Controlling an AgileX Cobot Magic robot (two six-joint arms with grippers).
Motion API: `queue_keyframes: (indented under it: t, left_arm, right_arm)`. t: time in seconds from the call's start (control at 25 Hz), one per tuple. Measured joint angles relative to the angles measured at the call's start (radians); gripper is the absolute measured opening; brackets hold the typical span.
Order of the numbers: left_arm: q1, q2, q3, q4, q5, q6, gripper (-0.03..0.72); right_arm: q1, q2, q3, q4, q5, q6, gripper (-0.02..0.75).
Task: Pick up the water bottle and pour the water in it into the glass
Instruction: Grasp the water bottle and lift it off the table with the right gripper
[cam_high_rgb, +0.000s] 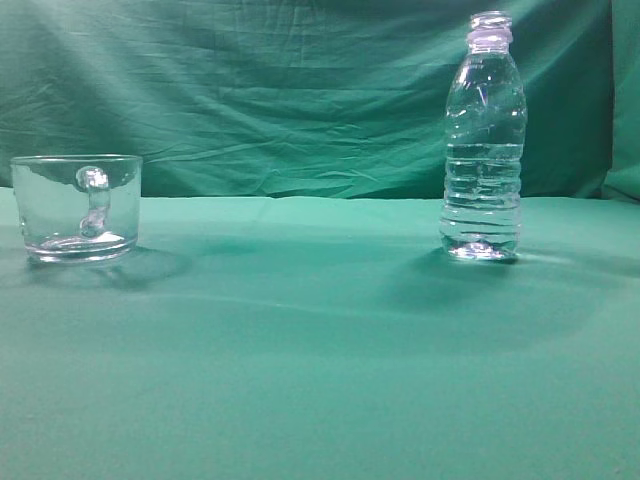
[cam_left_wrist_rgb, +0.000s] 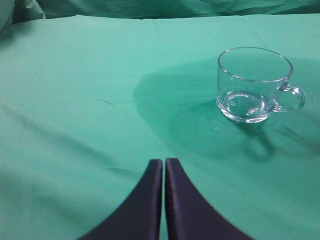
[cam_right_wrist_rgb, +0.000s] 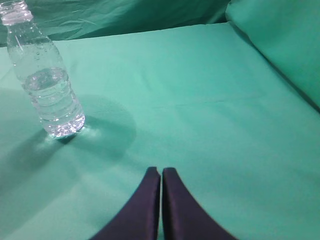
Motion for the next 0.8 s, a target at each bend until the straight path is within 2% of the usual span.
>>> queue_keyframes:
  t: [0.8]
  left_arm:
    - [0.000,0.000,0.000,0.000,0.000,0.000,0.000]
  right_arm:
    - [0.000,0.000,0.000,0.000,0.000,0.000,0.000]
